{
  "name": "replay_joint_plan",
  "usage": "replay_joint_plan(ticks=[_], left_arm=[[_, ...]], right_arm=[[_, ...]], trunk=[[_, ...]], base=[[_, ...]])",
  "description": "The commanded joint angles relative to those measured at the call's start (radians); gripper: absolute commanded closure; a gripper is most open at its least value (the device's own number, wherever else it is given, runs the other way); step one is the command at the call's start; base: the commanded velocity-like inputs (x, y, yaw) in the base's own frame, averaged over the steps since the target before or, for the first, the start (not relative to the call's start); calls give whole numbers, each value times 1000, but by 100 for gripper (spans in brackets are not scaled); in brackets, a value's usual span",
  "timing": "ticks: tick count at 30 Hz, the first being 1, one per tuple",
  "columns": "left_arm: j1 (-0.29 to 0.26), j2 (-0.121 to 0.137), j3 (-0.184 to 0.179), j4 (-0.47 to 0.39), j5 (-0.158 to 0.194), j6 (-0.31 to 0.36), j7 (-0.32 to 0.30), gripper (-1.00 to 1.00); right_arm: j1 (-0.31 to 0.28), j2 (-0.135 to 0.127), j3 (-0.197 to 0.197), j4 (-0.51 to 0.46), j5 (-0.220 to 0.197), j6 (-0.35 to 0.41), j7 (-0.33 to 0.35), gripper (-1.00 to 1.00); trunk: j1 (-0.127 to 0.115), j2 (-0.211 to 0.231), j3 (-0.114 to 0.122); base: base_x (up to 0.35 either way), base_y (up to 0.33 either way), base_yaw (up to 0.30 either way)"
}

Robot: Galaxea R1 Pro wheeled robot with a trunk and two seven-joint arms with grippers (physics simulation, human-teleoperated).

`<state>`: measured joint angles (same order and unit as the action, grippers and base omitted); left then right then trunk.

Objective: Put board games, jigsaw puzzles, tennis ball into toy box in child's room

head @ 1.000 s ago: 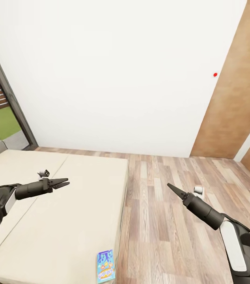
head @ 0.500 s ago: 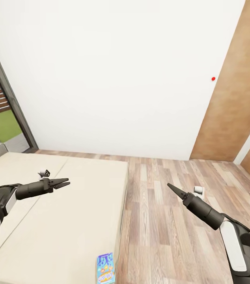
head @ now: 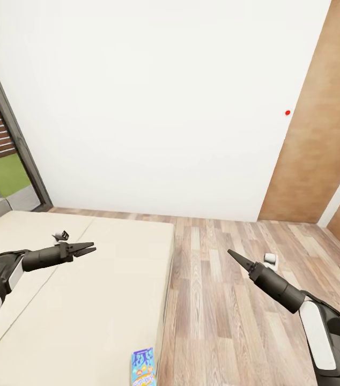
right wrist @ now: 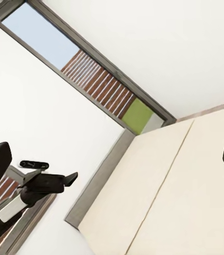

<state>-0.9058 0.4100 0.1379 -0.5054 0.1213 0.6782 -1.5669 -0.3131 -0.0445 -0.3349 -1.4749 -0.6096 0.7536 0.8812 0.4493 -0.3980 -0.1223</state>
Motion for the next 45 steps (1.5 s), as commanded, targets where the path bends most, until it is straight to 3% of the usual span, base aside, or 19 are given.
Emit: replay_joint_plan(ticks=[1,5,12,16,45], left_arm=[[-1,-2,0,0,-1,11,-4,-100],[-1,-6,0,1,-2,11,-4,-100],[-1,-7,0,3,-2,11,-4,-100],[-1,-7,-1,5,-3,11,5,-100],[-1,-7,-1,5,-2,11,5,-100]], right_arm=[[3,0,-1,-3,-4,6,2,-100],[20,1,-7,-6,-8,5,0,-100],[31,9,-57,-8,-11,7,10,-100],[49,5,-70,22,-5,-24,8,-100],[54,5,-75,36,-4,-51,13,-100]], trunk=[[1,-2,0],[1,-2,6],[1,-2,18],[1,-2,24],[1,-2,72]], base=[[0,0,0],[0,0,0],[0,0,0],[0,0,0],[0,0,0]])
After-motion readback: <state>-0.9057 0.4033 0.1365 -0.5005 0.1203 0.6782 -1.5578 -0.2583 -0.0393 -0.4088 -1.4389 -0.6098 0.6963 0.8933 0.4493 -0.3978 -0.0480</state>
